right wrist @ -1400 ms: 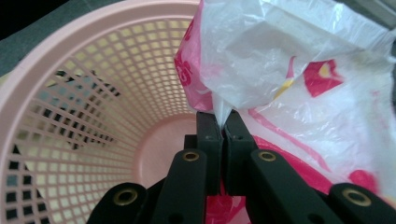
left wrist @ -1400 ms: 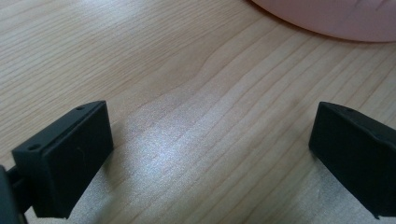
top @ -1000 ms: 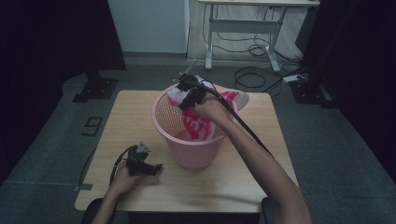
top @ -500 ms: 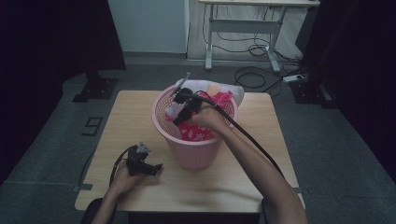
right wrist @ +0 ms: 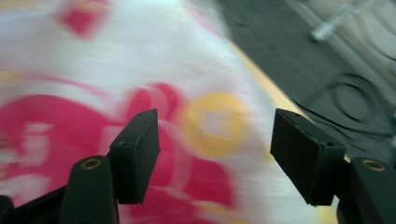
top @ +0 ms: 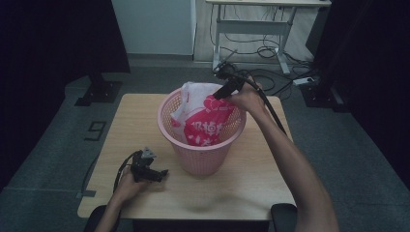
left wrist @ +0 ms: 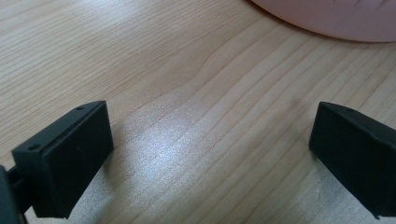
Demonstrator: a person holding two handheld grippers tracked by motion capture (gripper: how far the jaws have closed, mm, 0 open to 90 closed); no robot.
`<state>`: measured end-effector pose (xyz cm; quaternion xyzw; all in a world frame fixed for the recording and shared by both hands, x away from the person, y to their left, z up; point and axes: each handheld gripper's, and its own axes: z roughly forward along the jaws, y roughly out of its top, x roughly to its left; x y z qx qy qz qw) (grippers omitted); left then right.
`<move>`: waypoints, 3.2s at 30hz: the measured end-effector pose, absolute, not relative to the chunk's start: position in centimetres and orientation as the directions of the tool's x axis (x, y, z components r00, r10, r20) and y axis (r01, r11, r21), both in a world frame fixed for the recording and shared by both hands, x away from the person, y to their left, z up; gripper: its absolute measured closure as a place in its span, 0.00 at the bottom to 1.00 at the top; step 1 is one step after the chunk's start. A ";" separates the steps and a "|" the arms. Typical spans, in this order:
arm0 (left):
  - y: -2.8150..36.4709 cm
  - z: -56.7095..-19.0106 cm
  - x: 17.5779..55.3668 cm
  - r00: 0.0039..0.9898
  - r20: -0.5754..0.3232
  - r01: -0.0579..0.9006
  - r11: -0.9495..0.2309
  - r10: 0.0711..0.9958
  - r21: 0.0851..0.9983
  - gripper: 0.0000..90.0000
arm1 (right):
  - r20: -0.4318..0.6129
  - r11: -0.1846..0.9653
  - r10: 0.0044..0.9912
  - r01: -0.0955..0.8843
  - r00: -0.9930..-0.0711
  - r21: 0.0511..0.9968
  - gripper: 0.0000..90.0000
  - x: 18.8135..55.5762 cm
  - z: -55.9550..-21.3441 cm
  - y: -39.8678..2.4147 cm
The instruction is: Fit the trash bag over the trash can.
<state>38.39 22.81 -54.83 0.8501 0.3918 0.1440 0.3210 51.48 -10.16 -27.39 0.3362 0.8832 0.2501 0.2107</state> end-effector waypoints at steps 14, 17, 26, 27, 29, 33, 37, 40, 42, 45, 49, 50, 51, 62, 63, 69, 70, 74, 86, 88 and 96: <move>22.8 -54.8 38.4 0.648 -0.008 0.575 -0.483 0.761 0.660 0.00 | -0.238 0.701 0.683 0.526 -0.691 0.482 0.74 52.8 -29.9 -11.1; 22.8 -54.8 38.4 0.648 -0.005 0.576 -0.485 0.762 0.658 0.00 | -0.223 0.686 0.691 0.527 -0.687 0.502 0.77 52.5 -29.3 -11.5; 22.6 -54.8 38.3 0.642 -0.006 0.579 -0.479 0.767 0.659 0.00 | -0.200 0.639 0.713 0.504 -0.672 0.581 0.97 50.7 -26.6 -13.0; 22.6 -54.8 38.3 0.642 -0.007 0.579 -0.479 0.767 0.660 0.00 | -0.189 0.633 0.714 0.506 -0.674 0.586 0.97 50.5 -26.3 -13.2; 22.6 -54.8 38.3 0.640 -0.007 0.580 -0.478 0.768 0.660 0.00 | -0.190 0.641 0.705 0.501 -0.683 0.582 0.97 49.8 -25.7 -13.2; 22.5 -54.8 38.2 0.639 -0.006 0.580 -0.477 0.769 0.660 0.00 | -0.179 0.644 0.691 0.484 -0.700 0.593 0.97 48.0 -24.1 -12.9; 22.4 -54.9 38.1 0.637 -0.006 0.581 -0.475 0.771 0.661 0.00 | -0.175 0.653 0.670 0.461 -0.722 0.601 0.97 46.4 -22.7 -12.1; 22.4 -54.9 38.1 0.637 -0.006 0.581 -0.475 0.770 0.661 0.00 | -0.135 0.655 0.638 0.442 -0.758 0.613 0.96 45.3 -21.8 -11.3; 22.4 -54.9 38.1 0.637 -0.007 0.581 -0.474 0.771 0.661 0.00 | -0.117 0.655 0.628 0.442 -0.769 0.612 0.94 45.2 -22.0 -10.9; 22.4 -54.9 38.1 0.637 -0.006 0.581 -0.475 0.771 0.661 0.00 | -0.112 0.661 0.630 0.455 -0.769 0.597 0.91 45.6 -22.8 -10.7; 22.4 -54.9 38.1 0.637 -0.007 0.582 -0.474 0.771 0.661 0.00 | -0.075 0.659 0.646 0.505 -0.759 0.558 0.86 47.2 -26.9 -10.6; 22.4 -54.9 38.1 0.636 -0.008 0.582 -0.473 0.771 0.662 0.00 | -0.075 0.659 0.646 0.505 -0.759 0.558 0.86 47.2 -26.9 -10.6; 22.4 -54.9 38.1 0.637 -0.008 0.582 -0.473 0.771 0.661 0.00 | -0.069 0.657 0.653 0.519 -0.754 0.547 0.86 47.5 -27.7 -10.6; 22.4 -54.8 38.1 0.638 -0.005 0.581 -0.477 0.770 0.660 0.00 | -0.032 0.645 0.622 0.489 -0.782 0.588 0.50 47.4 -26.2 -10.9; 22.4 -54.8 38.1 0.638 -0.005 0.581 -0.477 0.770 0.660 0.00 | -0.032 0.645 0.622 0.489 -0.782 0.588 0.50 47.4 -26.2 -10.9; 22.4 -54.8 38.2 0.642 -0.007 0.578 -0.478 0.767 0.661 0.00 | -0.128 0.621 0.672 0.460 -0.730 0.634 0.40 49.9 -24.5 -10.0; 22.3 -54.8 38.2 0.643 -0.007 0.578 -0.479 0.766 0.661 0.00 | -0.138 0.613 0.694 0.480 -0.706 0.627 0.38 50.8 -25.1 -10.1; 22.4 -54.8 38.2 0.644 -0.006 0.577 -0.480 0.765 0.660 0.00 | -0.181 0.649 0.711 0.536 -0.679 0.540 0.38 52.8 -27.8 -10.2; 22.3 -54.8 38.2 0.646 -0.008 0.577 -0.481 0.764 0.660 0.00 | -0.248 0.713 0.681 0.547 -0.690 0.439 0.42 52.4 -30.0 -11.5; 22.3 -54.8 38.2 0.646 -0.007 0.577 -0.482 0.763 0.660 0.00 | -0.236 0.673 0.697 0.504 -0.677 0.542 0.35 52.4 -28.1 -11.3; 22.3 -54.8 38.2 0.646 -0.008 0.577 -0.481 0.764 0.660 0.00 | -0.235 0.702 0.634 0.421 -0.737 0.574 0.31 54.5 -27.7 -7.5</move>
